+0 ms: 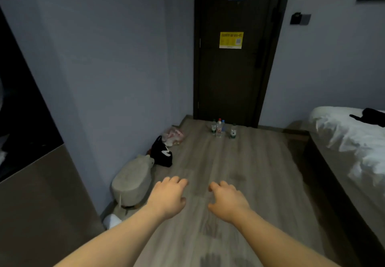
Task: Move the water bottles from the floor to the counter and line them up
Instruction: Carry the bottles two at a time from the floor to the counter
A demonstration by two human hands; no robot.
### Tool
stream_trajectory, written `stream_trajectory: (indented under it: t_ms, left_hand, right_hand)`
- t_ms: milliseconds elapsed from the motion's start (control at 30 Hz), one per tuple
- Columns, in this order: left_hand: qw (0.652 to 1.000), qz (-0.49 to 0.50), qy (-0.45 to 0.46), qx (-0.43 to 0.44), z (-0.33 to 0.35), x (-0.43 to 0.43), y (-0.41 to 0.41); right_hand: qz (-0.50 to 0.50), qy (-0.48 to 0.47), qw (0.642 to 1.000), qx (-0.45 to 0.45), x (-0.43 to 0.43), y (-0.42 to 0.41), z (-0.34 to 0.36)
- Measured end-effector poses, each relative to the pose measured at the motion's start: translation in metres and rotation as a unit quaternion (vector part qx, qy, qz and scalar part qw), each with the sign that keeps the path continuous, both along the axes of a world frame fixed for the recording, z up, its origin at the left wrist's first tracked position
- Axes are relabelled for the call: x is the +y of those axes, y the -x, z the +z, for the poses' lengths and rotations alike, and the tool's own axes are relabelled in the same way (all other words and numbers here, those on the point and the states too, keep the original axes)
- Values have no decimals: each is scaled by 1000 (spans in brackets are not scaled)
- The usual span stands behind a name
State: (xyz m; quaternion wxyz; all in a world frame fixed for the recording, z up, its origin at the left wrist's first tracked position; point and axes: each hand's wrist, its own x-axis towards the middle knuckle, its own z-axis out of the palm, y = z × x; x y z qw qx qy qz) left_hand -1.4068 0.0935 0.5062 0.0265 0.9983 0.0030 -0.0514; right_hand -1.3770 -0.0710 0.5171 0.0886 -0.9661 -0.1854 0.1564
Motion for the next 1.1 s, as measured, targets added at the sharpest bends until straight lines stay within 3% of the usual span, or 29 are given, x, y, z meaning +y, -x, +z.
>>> stream_trajectory:
  t_ms: [400,833,1100]
  left_hand:
    - [996,-69,-23,41,-2,96,-263]
    - [994,-103,-17,40,-3,64,-543]
    - [995,-86,-8,58,-11,25,-697]
  right_hand:
    - [-48,8,998,30,98,-255,-2]
    - [-134,-95,984,63,64,-527,-17]
    - [-133,-62,986,81,22,-687,-25]
